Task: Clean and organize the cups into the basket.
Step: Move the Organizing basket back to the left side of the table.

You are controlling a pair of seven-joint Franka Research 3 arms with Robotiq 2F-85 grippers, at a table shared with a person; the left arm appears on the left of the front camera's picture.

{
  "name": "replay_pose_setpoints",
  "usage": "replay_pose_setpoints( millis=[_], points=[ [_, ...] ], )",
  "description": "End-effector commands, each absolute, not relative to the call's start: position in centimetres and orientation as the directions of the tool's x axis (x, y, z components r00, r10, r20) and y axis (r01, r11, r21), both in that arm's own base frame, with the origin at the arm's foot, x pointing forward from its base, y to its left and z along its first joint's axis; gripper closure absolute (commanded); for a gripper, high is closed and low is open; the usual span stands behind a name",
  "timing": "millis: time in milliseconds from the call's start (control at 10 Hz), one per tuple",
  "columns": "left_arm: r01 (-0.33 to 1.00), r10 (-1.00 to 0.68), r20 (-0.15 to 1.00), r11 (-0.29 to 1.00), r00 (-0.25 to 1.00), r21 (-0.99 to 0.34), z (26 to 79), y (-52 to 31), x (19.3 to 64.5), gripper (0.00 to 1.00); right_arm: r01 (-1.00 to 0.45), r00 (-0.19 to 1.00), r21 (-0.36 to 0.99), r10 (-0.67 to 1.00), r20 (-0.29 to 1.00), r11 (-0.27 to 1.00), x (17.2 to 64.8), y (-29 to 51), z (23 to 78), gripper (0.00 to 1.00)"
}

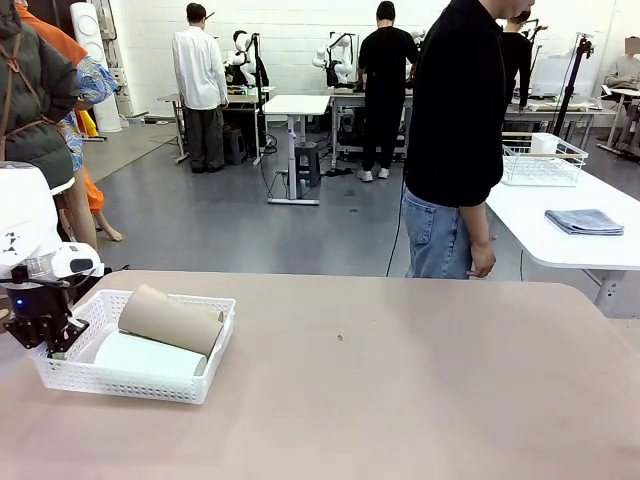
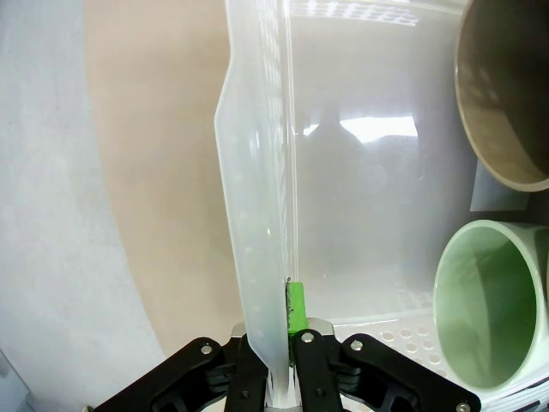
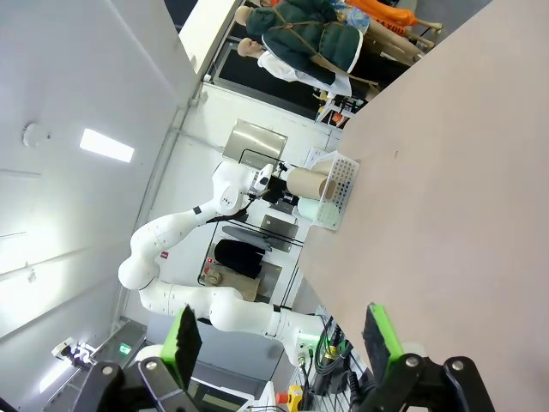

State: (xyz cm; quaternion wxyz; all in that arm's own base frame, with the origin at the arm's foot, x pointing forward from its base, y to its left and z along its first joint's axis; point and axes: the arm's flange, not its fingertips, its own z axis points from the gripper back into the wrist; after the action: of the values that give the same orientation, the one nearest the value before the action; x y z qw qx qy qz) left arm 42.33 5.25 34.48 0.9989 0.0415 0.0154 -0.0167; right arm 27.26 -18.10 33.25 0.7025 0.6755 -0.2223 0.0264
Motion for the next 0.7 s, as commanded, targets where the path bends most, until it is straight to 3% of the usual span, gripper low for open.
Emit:
replay_pose_setpoints(
  millis=[0, 500, 600],
  points=[
    [-0.006, 0.009, -0.032, 0.996, 0.999, 0.084, 34.3, 7.4, 42.8, 0.96, -0.328, 0.904, 0.940, -0.258, 0.341, 0.094, 27.1, -18.1, 33.3, 0.00],
    [-0.030, 0.032, -0.018, 0.996, 0.999, 0.084, 34.2, 9.6, 43.2, 0.96, -0.328, 0.904, 0.940, -0.258, 0.341, 0.094, 27.1, -18.1, 33.3, 0.00],
    [-0.010, 0.012, -0.019, 0.997, 1.000, 0.082, 34.0, 9.5, 43.3, 0.89, -0.328, 0.904, 0.940, -0.258, 0.341, 0.094, 27.1, -18.1, 33.3, 0.00]
  ],
)
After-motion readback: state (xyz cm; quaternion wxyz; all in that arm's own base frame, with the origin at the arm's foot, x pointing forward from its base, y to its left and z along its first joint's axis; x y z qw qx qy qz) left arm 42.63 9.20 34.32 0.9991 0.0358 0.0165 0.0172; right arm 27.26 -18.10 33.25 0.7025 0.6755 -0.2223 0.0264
